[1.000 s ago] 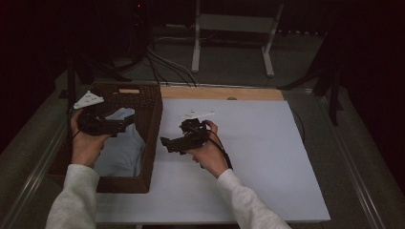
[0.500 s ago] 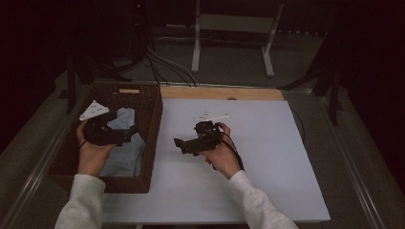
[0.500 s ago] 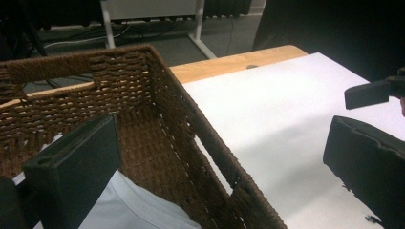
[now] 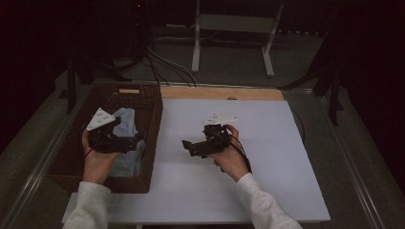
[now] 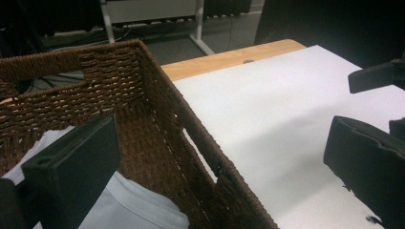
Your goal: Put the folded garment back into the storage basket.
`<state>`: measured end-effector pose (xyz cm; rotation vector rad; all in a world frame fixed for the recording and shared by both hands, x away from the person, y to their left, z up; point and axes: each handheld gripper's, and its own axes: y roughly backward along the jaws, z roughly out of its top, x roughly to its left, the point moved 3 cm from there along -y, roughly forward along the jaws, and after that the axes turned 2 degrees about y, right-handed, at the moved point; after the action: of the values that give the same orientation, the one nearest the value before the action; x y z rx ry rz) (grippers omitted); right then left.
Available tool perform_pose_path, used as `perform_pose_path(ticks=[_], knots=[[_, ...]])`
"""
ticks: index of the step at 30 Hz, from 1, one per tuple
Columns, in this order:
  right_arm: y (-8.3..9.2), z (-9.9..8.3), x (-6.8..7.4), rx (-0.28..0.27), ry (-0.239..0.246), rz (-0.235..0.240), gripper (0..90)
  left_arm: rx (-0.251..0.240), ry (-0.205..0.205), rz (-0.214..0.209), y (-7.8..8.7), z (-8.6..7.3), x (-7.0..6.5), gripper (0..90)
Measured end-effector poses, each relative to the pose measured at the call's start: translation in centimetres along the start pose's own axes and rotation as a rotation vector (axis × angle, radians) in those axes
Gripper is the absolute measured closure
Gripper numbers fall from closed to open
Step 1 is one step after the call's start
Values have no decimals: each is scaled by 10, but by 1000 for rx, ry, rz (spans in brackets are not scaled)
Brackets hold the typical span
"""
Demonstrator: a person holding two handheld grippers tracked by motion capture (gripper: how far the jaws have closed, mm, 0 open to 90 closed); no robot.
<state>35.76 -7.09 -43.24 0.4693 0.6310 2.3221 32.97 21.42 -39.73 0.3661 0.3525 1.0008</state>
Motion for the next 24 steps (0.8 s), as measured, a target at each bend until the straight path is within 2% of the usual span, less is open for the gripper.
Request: perform_pose_path(ticks=[7,18,24], knots=[[9,-8,-6,-10,1,-12,0,-11,10,-12,3,-10,-7,1],[24,-19,-17,-22,-11,-26,1,-13,-35,-30,9,-24,-22,1],[33,-25,-24,-26,-19,-39,1,-26,-26,-47,14,-31,-23,1]])
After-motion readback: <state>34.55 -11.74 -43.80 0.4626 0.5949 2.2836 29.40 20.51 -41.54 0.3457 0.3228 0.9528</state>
